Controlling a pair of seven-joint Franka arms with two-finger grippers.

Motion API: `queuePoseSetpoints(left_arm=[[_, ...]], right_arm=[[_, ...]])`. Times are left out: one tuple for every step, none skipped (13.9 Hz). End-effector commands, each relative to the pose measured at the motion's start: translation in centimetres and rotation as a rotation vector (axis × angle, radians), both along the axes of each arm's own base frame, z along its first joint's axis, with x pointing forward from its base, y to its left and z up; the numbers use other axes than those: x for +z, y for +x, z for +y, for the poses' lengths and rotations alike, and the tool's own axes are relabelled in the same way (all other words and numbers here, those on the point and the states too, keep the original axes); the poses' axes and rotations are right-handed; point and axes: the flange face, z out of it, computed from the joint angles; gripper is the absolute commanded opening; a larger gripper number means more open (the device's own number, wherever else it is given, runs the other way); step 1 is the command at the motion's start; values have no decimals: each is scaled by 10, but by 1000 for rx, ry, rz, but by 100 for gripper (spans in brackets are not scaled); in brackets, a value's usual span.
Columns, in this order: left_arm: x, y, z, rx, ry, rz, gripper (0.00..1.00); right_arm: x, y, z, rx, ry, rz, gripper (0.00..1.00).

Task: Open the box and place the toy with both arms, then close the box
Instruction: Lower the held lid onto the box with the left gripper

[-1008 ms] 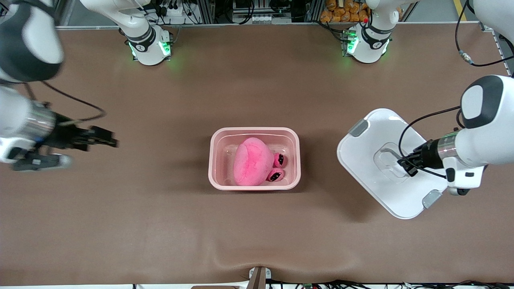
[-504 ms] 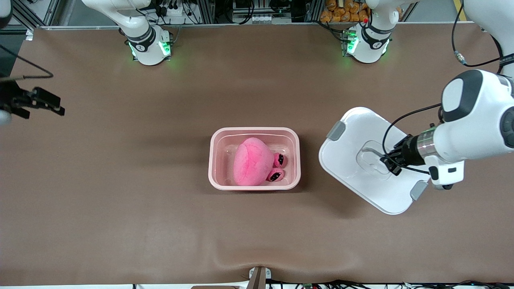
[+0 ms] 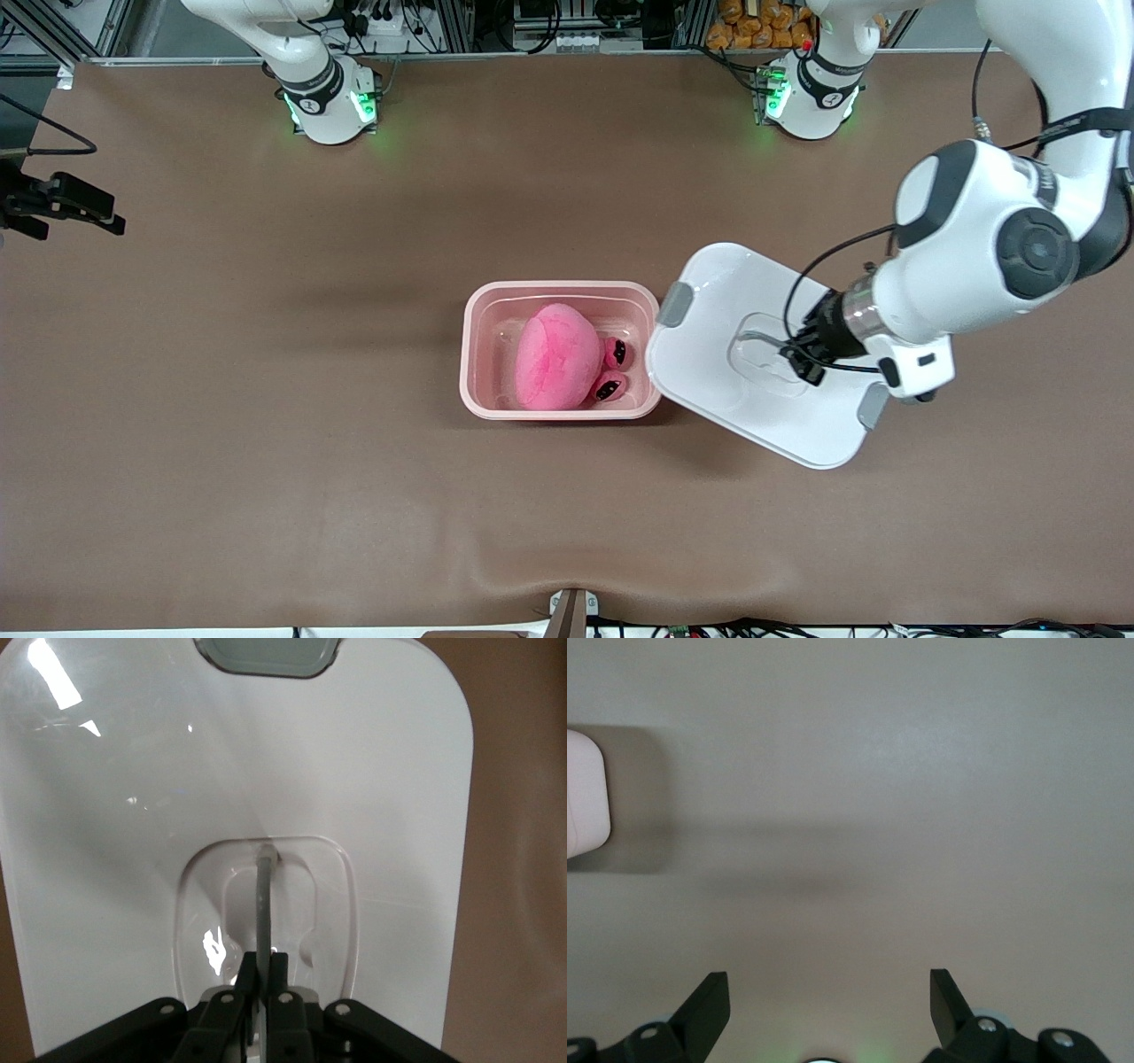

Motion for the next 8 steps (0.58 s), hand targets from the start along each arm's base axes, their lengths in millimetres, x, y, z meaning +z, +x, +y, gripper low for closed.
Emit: queuePoseSetpoints(left_arm=[[8, -6, -22, 59, -3, -24, 0], [8, -9, -33, 93, -7, -28, 0], [9, -10, -43, 129, -3, -44, 0], [8, -15, -56, 150, 16, -49, 0], [6, -22, -73, 160, 35, -53, 0], [0, -24, -84, 182, 38, -57, 0], [-1, -27, -98, 217, 25, -67, 0], [-6, -29, -110, 250, 11, -66, 0]], right_arm=[[16, -16, 2, -38, -16, 3, 100], [17, -16, 4, -44, -13, 3, 100], [20, -16, 2, -49, -5, -4, 100], [21, -17, 1, -68, -5, 1, 100], [20, -19, 0, -92, -4, 20, 100], [24, -21, 3, -106, -6, 24, 100], [29, -22, 7, -128, -9, 32, 100], [31, -22, 9, -148, -10, 36, 100]])
